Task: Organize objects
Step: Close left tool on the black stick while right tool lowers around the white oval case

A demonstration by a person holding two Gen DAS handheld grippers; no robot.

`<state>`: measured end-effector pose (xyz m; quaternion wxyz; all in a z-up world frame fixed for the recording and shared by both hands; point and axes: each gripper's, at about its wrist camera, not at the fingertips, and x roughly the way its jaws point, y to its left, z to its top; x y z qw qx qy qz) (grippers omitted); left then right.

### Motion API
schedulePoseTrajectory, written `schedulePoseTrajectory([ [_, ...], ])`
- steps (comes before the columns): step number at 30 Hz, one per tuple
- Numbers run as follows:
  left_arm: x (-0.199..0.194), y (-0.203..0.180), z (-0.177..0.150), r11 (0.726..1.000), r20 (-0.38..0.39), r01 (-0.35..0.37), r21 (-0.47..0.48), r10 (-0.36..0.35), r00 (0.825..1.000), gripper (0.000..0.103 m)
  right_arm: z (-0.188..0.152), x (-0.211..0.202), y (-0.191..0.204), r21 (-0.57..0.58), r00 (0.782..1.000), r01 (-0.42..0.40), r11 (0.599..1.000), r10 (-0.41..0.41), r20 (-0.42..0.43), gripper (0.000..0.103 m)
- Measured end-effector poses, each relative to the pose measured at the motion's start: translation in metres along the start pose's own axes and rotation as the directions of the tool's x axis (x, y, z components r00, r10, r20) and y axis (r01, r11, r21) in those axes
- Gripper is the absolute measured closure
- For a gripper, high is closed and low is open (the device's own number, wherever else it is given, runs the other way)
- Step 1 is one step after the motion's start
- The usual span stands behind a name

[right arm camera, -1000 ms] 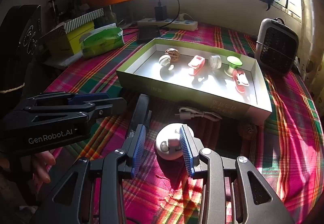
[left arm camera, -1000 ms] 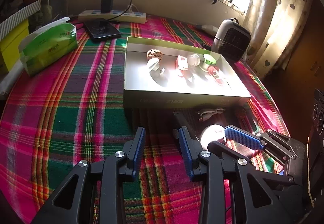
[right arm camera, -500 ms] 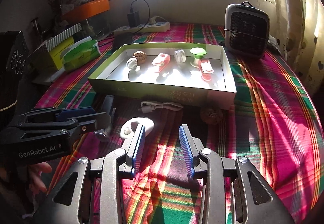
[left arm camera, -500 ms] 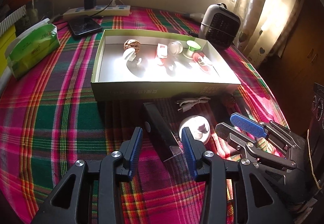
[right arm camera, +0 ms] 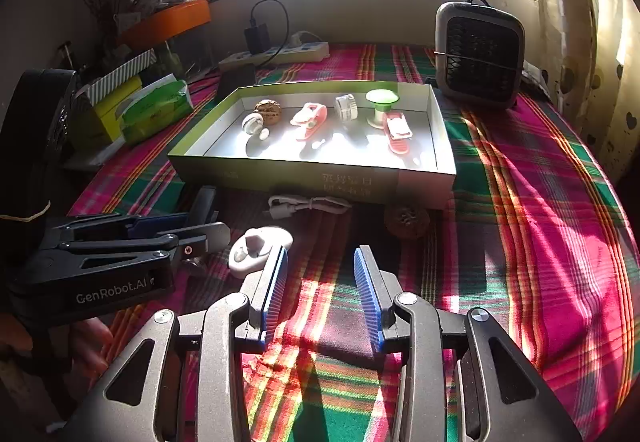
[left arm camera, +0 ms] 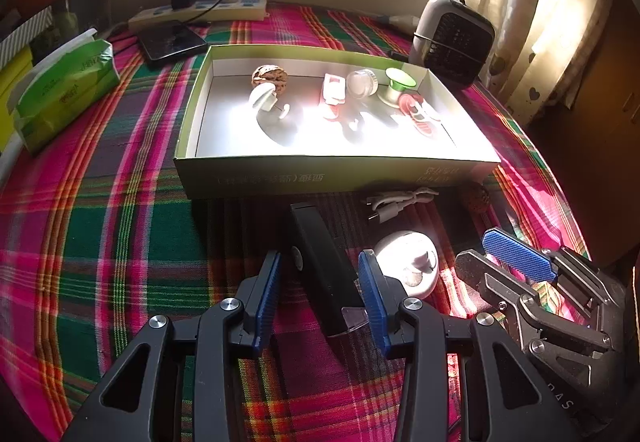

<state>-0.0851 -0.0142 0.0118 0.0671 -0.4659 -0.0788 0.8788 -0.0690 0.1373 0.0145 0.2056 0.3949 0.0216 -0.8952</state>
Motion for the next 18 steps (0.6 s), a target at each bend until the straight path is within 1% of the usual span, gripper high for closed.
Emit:
schedulePoseTrajectory([
  [6, -0.002, 0.008, 0.0, 1.0, -0.003, -0.028, 0.012, 0.028, 1.0, 0.065, 0.0, 0.0, 0.003, -0.007, 1.0, 0.001, 1.0, -0.001, -0.003, 0.066],
  [8, -0.003, 0.012, 0.0, 0.999, 0.001, -0.051, 0.018, 0.051, 0.999, 0.066, 0.001, 0.0, 0.005, -0.011, 1.0, 0.002, 1.0, -0.002, -0.004, 0.066],
  [12, -0.002, 0.019, 0.003, 0.998, 0.008, -0.058, 0.015, 0.058, 0.998, 0.066, 0.001, 0.0, 0.01, -0.007, 1.0, -0.014, 1.0, 0.014, -0.002, 0.066],
  [18, -0.002, 0.028, 0.005, 0.998, 0.021, -0.059, 0.019, 0.058, 0.998, 0.075, 0.002, 0.003, 0.019, -0.01, 0.999, -0.033, 0.999, 0.033, -0.007, 0.066],
])
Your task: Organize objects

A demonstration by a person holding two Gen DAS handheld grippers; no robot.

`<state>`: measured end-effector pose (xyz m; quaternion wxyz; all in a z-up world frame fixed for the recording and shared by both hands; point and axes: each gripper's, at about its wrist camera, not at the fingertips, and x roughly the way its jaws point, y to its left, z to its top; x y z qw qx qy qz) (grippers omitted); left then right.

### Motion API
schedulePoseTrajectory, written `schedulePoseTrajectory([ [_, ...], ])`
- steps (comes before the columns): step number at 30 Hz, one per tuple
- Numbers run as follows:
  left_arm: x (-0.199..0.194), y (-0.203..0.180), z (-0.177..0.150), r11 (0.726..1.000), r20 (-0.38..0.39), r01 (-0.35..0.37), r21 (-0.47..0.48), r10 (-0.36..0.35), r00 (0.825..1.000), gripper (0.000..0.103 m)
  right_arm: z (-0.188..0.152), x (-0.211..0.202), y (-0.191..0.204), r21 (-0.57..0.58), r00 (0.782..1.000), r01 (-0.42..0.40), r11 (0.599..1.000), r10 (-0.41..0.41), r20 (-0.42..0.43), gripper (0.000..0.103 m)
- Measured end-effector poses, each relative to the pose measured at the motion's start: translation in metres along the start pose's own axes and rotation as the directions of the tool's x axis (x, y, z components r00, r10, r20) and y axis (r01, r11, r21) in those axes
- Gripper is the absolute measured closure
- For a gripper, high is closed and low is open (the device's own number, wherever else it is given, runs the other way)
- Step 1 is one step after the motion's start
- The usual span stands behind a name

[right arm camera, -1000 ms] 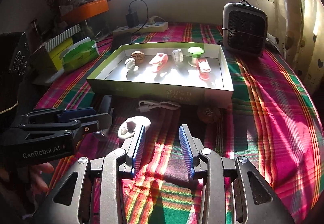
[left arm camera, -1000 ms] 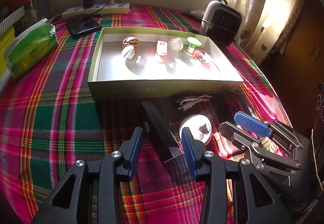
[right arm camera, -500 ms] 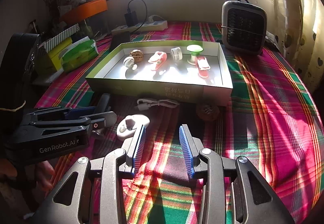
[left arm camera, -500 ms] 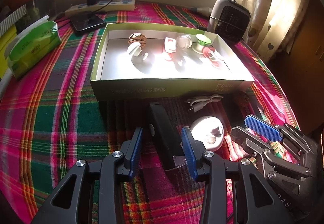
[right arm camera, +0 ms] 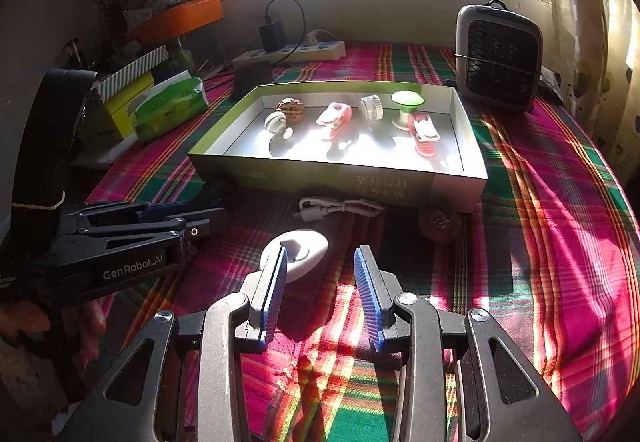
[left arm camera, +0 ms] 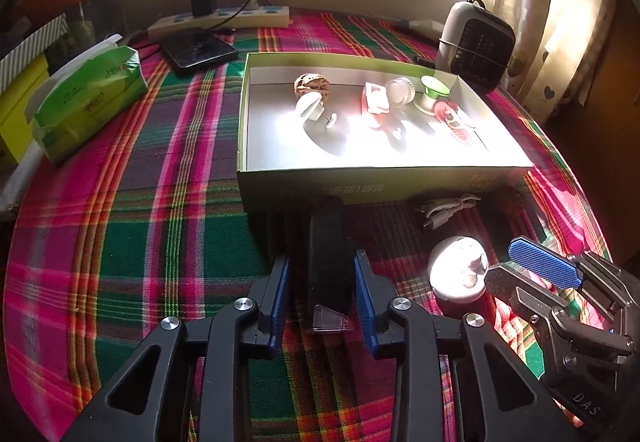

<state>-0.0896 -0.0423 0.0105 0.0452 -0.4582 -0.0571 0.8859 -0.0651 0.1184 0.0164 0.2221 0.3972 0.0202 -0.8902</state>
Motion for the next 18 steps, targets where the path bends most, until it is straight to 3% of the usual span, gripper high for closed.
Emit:
schedulePoseTrajectory([
  [2, 0.0, 0.002, 0.0, 1.0, 0.003, 0.005, -0.002, -0.005, 1.0, 0.077, 0.001, 0.002, 0.003, 0.002, 1.0, -0.003, 1.0, 0.003, -0.003, 0.066],
  [5, 0.0, 0.005, 0.0, 1.0, 0.008, 0.0, -0.001, 0.0, 1.0, 0.078, 0.003, 0.007, 0.008, 0.005, 1.0, -0.01, 1.0, 0.01, -0.008, 0.054],
  [18, -0.001, 0.011, -0.003, 1.0, 0.024, 0.03, -0.007, -0.03, 0.999, 0.078, 0.005, 0.031, 0.021, -0.011, 0.997, 0.047, 0.999, -0.048, -0.066, 0.054],
])
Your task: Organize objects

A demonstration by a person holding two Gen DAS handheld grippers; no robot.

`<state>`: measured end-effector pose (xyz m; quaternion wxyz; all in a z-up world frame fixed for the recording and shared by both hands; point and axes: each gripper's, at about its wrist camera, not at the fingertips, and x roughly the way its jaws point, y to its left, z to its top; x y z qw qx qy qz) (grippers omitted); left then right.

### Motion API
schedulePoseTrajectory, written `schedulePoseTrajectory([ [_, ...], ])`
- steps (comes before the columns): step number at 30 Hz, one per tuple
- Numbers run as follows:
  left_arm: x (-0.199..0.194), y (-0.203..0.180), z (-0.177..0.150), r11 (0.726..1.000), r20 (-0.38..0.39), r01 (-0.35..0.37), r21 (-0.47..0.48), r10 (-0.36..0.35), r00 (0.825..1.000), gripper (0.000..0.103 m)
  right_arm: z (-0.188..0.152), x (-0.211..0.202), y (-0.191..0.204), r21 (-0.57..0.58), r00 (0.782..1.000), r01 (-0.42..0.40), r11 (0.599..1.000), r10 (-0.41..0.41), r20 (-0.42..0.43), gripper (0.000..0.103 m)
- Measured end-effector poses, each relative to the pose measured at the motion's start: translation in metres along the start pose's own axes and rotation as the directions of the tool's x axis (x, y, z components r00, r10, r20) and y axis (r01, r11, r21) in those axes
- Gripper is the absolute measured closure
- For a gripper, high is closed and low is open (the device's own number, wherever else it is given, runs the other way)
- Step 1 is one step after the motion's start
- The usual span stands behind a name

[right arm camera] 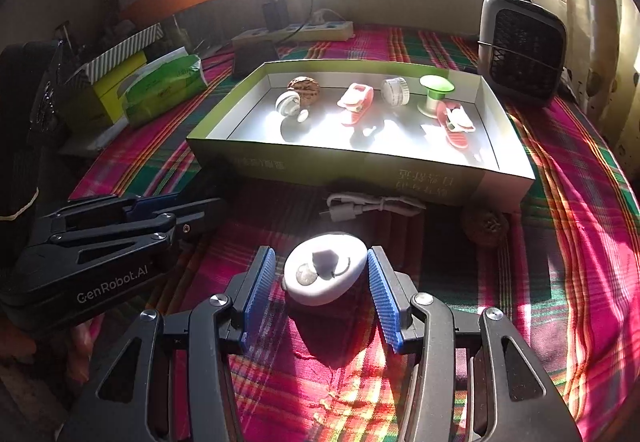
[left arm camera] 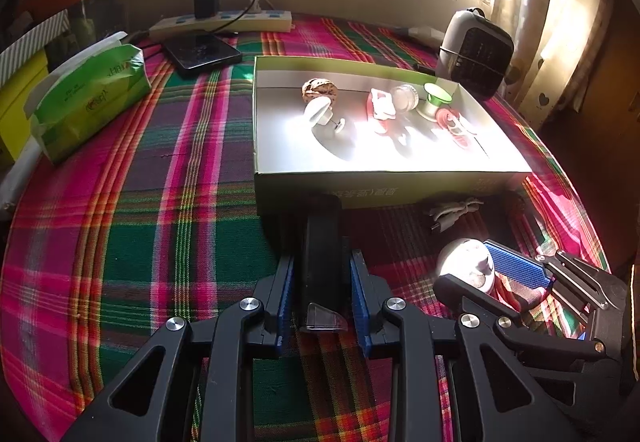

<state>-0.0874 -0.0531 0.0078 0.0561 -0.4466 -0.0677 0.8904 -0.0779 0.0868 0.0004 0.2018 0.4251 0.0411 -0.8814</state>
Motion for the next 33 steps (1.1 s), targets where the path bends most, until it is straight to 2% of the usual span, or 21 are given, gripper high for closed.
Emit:
schedulePoseTrajectory([
  [6, 0.0, 0.0, 0.0, 1.0, 0.001, 0.002, 0.0, -0.002, 1.0, 0.078, 0.001, 0.001, -0.001, 0.019, 1.0, 0.025, 1.0, -0.025, 0.0, 0.054],
  [12, 0.0, 0.001, 0.001, 1.0, 0.001, 0.013, -0.003, -0.013, 1.0, 0.078, 0.002, -0.001, -0.011, 0.077, 1.0, 0.01, 0.997, -0.011, 0.012, 0.055],
  [15, 0.0, 0.002, 0.001, 1.0, 0.001, 0.02, -0.004, -0.02, 1.0, 0.078, 0.002, -0.002, -0.013, 0.09, 1.0, 0.012, 0.996, -0.013, 0.014, 0.059],
  [28, 0.001, 0.003, 0.003, 0.999, -0.017, 0.04, 0.03, -0.04, 0.999, 0.078, -0.001, -0.005, -0.018, 0.105, 1.0, 0.011, 0.994, -0.013, 0.018, 0.06],
  [33, 0.002, 0.003, 0.005, 0.998, -0.034, 0.042, 0.041, -0.04, 0.999, 0.078, -0.001, -0.005, -0.022, 0.126, 1.0, -0.011, 0.992, 0.008, 0.024, 0.06],
])
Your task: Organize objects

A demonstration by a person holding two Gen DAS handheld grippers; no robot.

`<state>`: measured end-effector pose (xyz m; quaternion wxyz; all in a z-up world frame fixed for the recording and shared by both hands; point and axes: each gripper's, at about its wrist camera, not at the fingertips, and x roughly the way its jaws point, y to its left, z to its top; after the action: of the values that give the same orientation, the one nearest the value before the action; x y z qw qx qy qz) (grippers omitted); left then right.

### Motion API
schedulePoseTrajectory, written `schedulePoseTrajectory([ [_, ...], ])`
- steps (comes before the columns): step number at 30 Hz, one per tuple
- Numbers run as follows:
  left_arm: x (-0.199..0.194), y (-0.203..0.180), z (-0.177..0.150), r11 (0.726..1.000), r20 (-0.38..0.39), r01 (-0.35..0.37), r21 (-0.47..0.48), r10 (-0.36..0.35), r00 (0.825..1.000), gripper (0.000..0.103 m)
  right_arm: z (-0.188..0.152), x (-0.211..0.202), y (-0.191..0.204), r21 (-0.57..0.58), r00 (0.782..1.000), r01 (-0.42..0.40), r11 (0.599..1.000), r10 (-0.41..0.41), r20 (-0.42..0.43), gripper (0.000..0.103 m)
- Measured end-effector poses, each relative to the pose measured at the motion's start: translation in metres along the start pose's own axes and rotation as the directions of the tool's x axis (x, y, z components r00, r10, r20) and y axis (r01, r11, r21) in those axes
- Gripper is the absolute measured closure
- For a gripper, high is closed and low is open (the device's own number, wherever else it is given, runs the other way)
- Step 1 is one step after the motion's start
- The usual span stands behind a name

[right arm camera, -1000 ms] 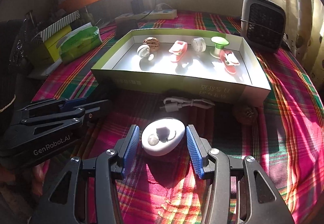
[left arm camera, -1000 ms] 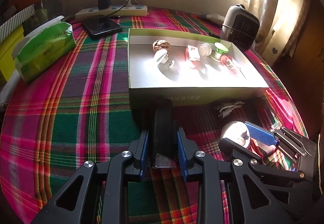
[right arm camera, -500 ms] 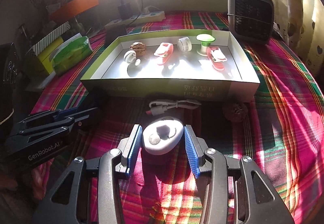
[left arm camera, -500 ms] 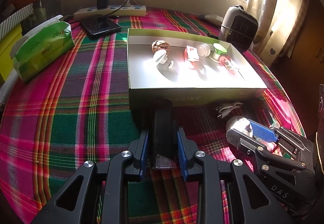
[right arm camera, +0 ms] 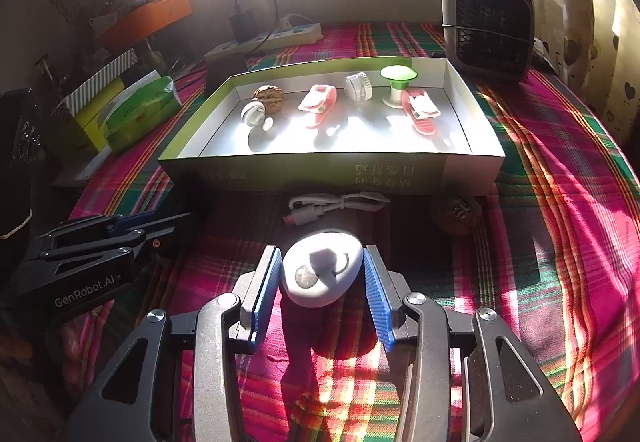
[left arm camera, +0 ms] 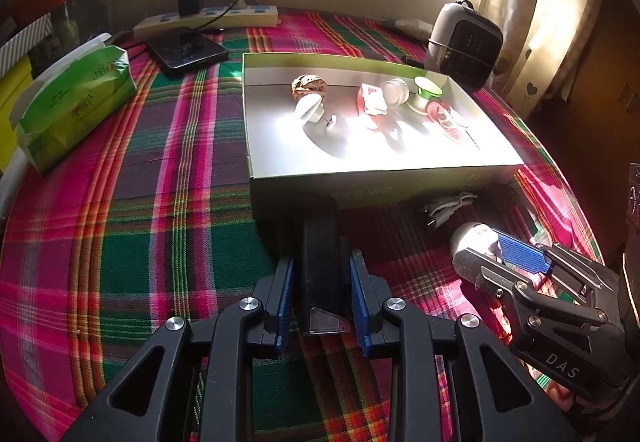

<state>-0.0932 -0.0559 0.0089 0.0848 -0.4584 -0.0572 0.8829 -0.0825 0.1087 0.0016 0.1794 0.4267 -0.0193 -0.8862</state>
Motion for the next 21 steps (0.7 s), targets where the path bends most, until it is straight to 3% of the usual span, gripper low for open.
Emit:
schedulePoseTrajectory([
  [4, 0.0, -0.004, -0.002, 0.999, 0.009, -0.02, 0.031, 0.02, 1.0, 0.078, -0.001, -0.002, -0.004, 0.019, 1.0, -0.016, 1.0, 0.016, 0.006, 0.06],
  [21, -0.003, -0.001, -0.004, 1.0, 0.019, -0.025, -0.018, 0.026, 0.999, 0.082, -0.005, -0.002, 0.006, -0.05, 0.999, -0.038, 0.998, 0.038, -0.012, 0.06],
])
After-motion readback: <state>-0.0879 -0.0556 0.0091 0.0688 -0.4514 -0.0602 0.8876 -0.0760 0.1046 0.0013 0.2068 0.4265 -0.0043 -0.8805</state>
